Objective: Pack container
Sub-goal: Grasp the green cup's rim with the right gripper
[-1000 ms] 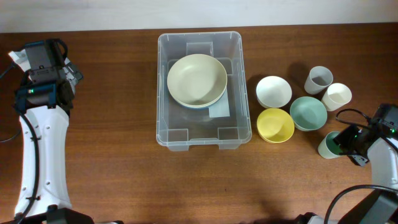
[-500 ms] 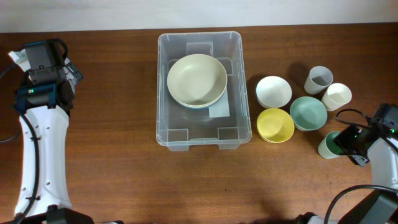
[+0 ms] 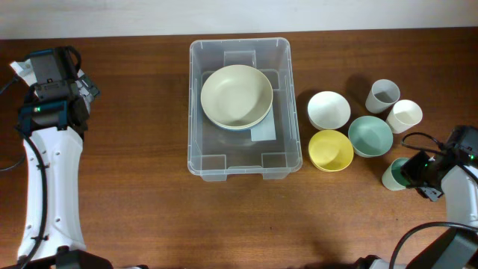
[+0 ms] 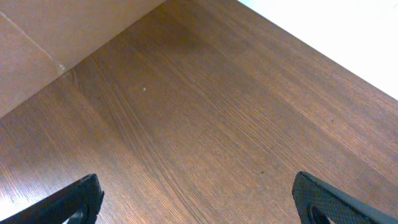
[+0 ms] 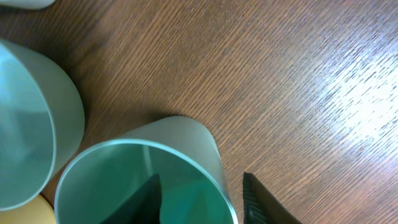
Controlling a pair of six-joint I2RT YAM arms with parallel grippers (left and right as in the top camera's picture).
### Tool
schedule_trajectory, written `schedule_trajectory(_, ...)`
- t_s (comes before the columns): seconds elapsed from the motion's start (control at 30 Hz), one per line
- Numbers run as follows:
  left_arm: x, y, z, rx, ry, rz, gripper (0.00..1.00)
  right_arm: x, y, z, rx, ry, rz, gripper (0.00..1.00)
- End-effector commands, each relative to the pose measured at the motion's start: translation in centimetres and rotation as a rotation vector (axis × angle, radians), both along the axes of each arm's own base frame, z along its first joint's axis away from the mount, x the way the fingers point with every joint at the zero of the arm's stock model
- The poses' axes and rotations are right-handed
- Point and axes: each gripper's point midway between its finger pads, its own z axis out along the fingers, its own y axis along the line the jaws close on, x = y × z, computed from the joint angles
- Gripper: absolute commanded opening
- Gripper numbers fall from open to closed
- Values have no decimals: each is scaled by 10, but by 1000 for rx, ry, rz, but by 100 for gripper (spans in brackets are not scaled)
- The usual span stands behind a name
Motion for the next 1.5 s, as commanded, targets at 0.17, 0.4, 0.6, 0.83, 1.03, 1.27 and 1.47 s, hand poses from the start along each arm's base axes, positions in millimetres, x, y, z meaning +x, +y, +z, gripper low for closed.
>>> schedule_trajectory(0.17,-1,4,6,17,-5,8,99,-5,5,-7,30,17,-7,24)
schedule_trajectory(0.4,-1,4,6,17,-5,8,99,-6,5,-7,29,23,-7,4)
schedule_trajectory(0.6,-1,4,6,17,-5,8,99,-10,1,-1,5,42,-14,4)
schedule_trajectory(0.83,-1,4,6,17,-5,8,99,22,4,57,-48,-130,62,4)
schedule_trajectory(1.03,-1,4,6,17,-5,8,99,64,41,132,-108,-276,233,4)
schedule_trajectory(1.27,-1,4,6,17,-5,8,99,100,110,190,-237,-359,484,4)
schedule_trajectory(1.47,-1,4,6,17,-5,8,100,93,97,187,-280,-310,368,4)
